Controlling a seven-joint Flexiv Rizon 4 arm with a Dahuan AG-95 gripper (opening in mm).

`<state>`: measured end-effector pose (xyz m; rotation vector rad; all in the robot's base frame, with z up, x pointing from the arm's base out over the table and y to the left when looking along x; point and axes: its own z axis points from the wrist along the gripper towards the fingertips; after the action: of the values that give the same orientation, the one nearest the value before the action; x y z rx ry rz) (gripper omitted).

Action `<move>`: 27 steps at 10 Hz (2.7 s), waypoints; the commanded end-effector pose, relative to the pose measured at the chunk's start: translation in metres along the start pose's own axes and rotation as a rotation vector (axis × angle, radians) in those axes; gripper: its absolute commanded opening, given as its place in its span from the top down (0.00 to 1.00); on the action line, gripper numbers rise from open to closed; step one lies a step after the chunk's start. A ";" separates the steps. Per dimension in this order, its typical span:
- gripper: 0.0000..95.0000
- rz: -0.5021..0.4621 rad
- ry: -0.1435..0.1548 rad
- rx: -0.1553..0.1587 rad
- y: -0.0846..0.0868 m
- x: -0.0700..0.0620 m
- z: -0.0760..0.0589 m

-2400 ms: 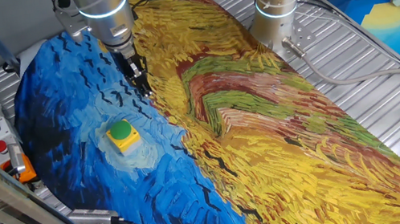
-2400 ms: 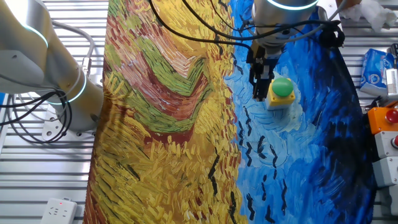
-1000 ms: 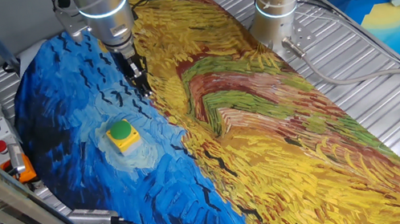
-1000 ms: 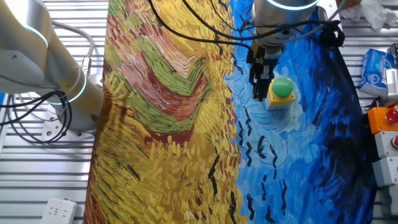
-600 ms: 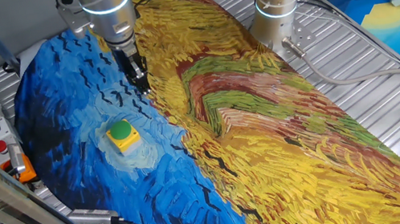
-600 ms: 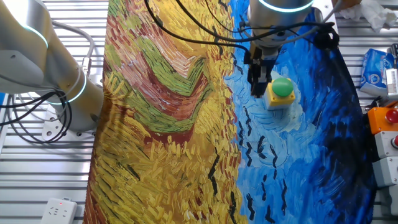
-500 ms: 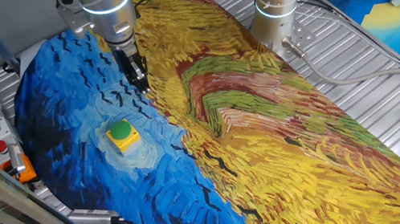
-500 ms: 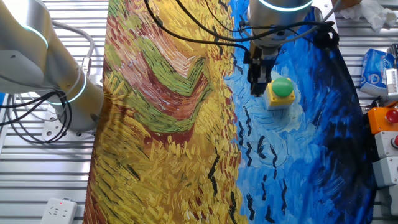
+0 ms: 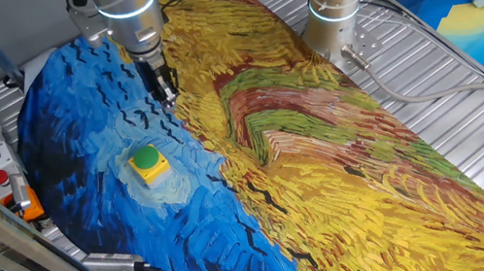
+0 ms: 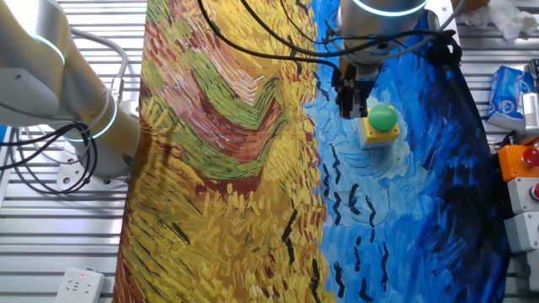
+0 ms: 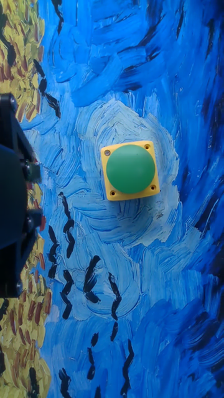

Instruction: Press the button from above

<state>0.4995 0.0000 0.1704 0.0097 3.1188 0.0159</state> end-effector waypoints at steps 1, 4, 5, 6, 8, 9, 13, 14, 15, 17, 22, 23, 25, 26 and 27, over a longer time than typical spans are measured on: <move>1.00 0.000 0.001 0.001 0.000 -0.001 0.000; 1.00 0.000 0.001 0.002 0.000 -0.001 0.000; 1.00 0.001 0.002 0.002 0.000 -0.001 0.000; 1.00 0.001 0.002 0.002 0.000 -0.001 0.000; 1.00 0.000 0.002 0.003 0.000 0.000 0.000; 1.00 -0.004 0.001 0.003 0.000 0.000 0.000; 1.00 -0.008 0.006 0.003 0.000 0.000 0.000; 1.00 -0.007 0.006 0.003 0.000 0.000 0.000; 1.00 -0.001 0.008 0.002 0.000 0.000 0.000; 1.00 0.005 0.008 0.002 0.000 0.000 0.000; 1.00 0.011 0.010 0.002 0.000 0.000 0.000; 1.00 0.010 0.010 0.001 0.000 0.000 0.000; 1.00 0.011 0.011 0.002 0.000 0.000 0.000; 1.00 0.011 0.011 0.002 0.000 0.000 0.000; 1.00 0.010 0.013 0.003 0.000 0.000 0.000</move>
<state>0.4997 -0.0001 0.1700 0.0257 3.1305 0.0098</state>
